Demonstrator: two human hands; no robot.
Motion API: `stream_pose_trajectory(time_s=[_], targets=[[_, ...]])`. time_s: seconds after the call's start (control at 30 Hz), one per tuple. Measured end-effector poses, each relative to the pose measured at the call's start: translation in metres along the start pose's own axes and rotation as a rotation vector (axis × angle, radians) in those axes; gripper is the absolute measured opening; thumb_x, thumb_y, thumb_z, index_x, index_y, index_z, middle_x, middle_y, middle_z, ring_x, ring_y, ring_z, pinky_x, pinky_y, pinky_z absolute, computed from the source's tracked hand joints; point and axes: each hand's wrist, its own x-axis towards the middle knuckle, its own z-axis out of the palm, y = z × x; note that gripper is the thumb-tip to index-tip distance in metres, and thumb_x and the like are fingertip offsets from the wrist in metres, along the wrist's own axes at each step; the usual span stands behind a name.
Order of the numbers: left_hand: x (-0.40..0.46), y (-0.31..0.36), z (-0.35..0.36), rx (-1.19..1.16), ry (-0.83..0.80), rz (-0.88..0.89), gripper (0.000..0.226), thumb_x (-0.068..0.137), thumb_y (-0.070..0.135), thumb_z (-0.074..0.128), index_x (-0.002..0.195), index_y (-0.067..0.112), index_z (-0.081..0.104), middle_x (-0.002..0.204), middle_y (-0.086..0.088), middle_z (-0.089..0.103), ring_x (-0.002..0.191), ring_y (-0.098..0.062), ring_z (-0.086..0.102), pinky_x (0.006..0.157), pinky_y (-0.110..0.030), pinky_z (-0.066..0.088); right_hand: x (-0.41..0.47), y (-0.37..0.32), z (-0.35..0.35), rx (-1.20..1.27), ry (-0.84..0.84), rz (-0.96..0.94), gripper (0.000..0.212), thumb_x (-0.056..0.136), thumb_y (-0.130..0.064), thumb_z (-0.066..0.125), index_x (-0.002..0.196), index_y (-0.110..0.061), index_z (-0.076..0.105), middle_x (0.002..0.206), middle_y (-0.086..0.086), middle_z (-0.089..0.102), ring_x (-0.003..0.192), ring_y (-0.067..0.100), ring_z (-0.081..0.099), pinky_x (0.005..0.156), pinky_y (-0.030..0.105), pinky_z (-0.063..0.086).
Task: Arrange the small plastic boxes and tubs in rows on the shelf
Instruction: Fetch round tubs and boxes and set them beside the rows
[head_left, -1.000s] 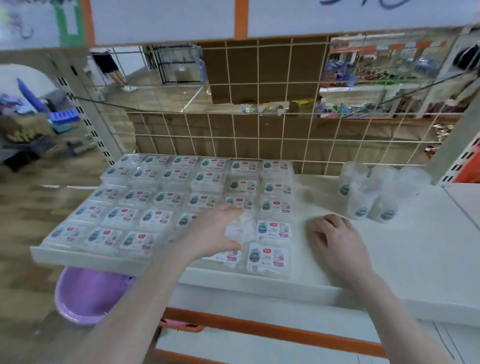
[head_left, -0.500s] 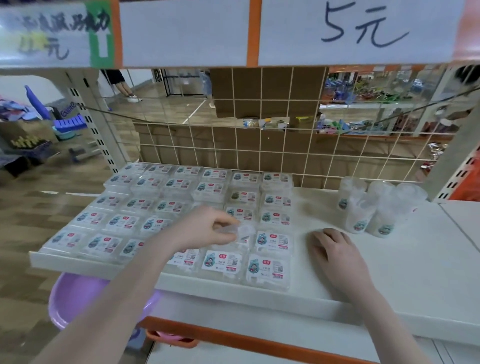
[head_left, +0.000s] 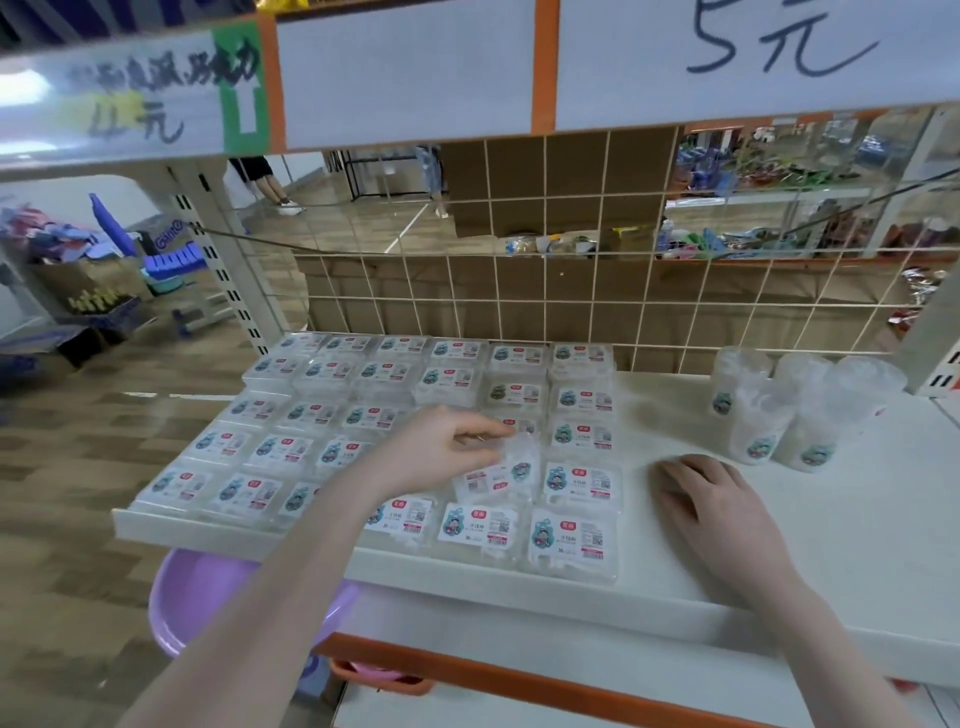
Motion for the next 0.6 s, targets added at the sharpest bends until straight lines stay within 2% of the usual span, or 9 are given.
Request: stream_pose_trajectory(time_s=[0.17,0.3,0.5,0.6], targets=[[0.003,-0.002,0.0,0.09,0.084,0.058,0.027,0.091,0.023,0.059,0.117,0.027,0.066,0.119,0.01,0.064,0.106,-0.001,0.058,0.096,-0.023,0.045,0.001,0.0,0.001,0.014,0.001,0.002,0.028,0.079,-0.009,0.072,0.106,-0.004,0.069,0.107,0.016,0.064,0.098,0.039,0.057,0.086,0.043,0.047],[0.006,-0.007,0.004,0.243,0.134,0.115,0.029,0.093,0.021,0.056,0.121,0.022,0.063,0.124,0.005,0.062,0.113,-0.009,0.055,0.093,-0.018,0.038,0.001,0.001,0.001,0.017,0.01,-0.005,0.027,0.079,-0.009,0.071,0.106,-0.005,0.069,0.107,0.015,0.064,0.097,0.039,0.057,0.085,0.042,0.047],[0.011,-0.013,0.01,0.333,0.09,0.058,0.054,0.085,0.042,0.064,0.136,0.029,0.049,0.139,0.006,0.049,0.124,-0.014,0.048,0.103,-0.036,0.04,0.0,0.003,0.004,0.039,0.039,-0.019,0.025,0.077,-0.007,0.072,0.101,-0.005,0.069,0.105,0.014,0.064,0.093,0.038,0.058,0.082,0.042,0.048],[0.011,-0.016,0.012,0.345,0.04,0.029,0.067,0.08,0.047,0.068,0.14,0.033,0.041,0.143,0.008,0.044,0.128,-0.012,0.043,0.106,-0.032,0.036,0.0,0.004,0.005,0.038,0.041,-0.018,0.025,0.077,-0.008,0.073,0.102,-0.006,0.069,0.105,0.013,0.064,0.094,0.038,0.058,0.082,0.041,0.049]])
